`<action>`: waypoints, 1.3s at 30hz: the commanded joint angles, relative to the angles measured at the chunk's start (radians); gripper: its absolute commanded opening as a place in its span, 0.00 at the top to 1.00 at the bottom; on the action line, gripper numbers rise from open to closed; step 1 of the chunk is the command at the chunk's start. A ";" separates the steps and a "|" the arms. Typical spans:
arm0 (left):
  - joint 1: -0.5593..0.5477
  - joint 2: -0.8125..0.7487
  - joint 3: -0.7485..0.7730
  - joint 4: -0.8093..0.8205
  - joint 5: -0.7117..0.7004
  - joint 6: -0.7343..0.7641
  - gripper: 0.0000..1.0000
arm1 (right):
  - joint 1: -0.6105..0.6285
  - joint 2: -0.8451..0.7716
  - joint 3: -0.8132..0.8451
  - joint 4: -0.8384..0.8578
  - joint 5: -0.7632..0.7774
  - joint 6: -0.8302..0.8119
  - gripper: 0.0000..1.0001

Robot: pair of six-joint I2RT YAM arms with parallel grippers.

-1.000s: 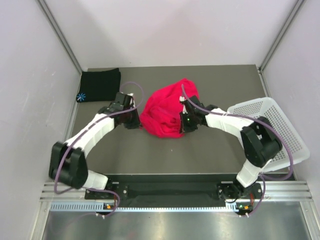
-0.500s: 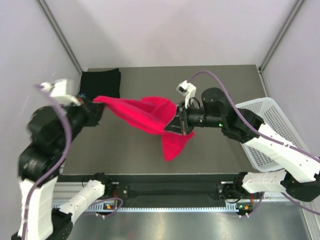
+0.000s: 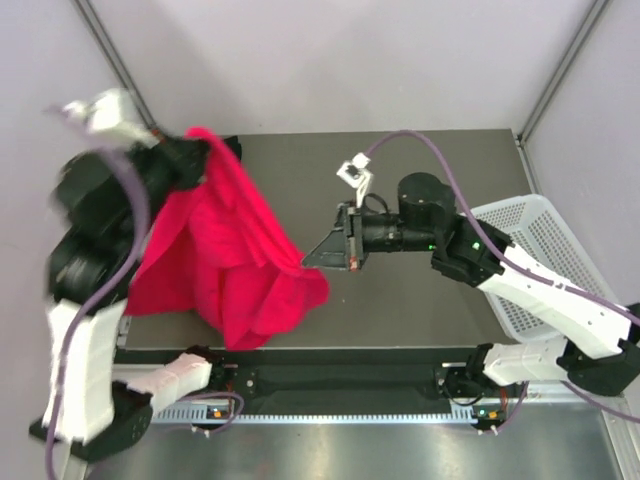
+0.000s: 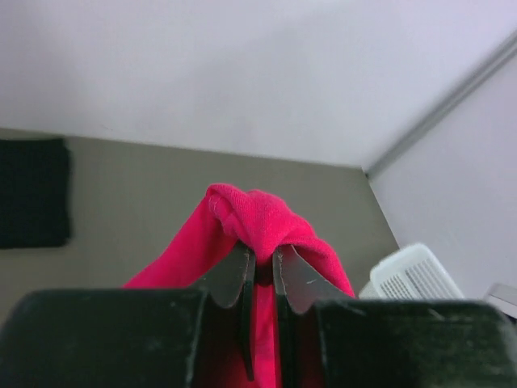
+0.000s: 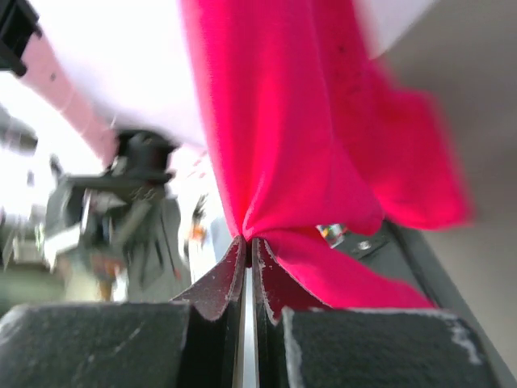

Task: Fold and stack the t-shirts
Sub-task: Flatten the tshirt out

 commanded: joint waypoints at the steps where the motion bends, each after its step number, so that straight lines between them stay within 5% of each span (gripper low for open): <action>1: 0.003 0.241 -0.080 0.267 0.233 -0.086 1.00 | -0.109 -0.101 -0.094 0.011 0.084 0.130 1.00; 3: 0.001 0.386 -0.132 0.298 0.303 -0.129 1.00 | -0.210 -0.174 -0.209 -0.023 0.175 0.162 1.00; 5: -0.037 0.553 -0.130 0.307 0.311 -0.080 1.00 | -0.300 -0.230 -0.341 -0.034 0.222 0.169 0.88; 7: -0.063 0.711 -0.093 0.272 0.262 -0.057 0.82 | -0.417 -0.287 -0.445 -0.081 0.308 0.058 0.76; 10: -0.077 0.837 0.068 0.117 0.227 -0.080 0.60 | -0.520 -0.242 -0.467 -0.252 0.339 -0.130 0.72; 11: -0.086 0.841 0.138 0.085 0.187 -0.043 0.43 | -0.520 -0.218 -0.437 -0.294 0.339 -0.170 0.69; 12: -0.097 0.833 0.148 0.041 0.150 -0.022 0.41 | -0.514 -0.177 -0.426 -0.323 0.337 -0.202 0.68; 13: -0.106 0.791 0.145 0.033 0.133 -0.003 0.27 | -0.511 -0.167 -0.426 -0.356 0.340 -0.228 0.66; 18: -0.105 0.562 -0.112 -0.017 0.049 0.005 0.27 | -0.454 -0.118 -0.524 -0.284 0.319 -0.249 0.56; 25: -0.105 0.087 -0.774 -0.010 -0.008 -0.246 0.27 | -0.399 0.020 -0.615 -0.147 0.366 -0.235 0.48; 28: -0.102 -0.041 -0.905 -0.015 -0.066 -0.348 0.27 | -0.402 0.086 -0.563 -0.152 0.450 -0.279 0.46; 39: -0.086 -0.028 -0.941 -0.095 -0.093 -0.458 0.28 | -0.443 0.466 -0.244 -0.133 0.538 -0.456 0.44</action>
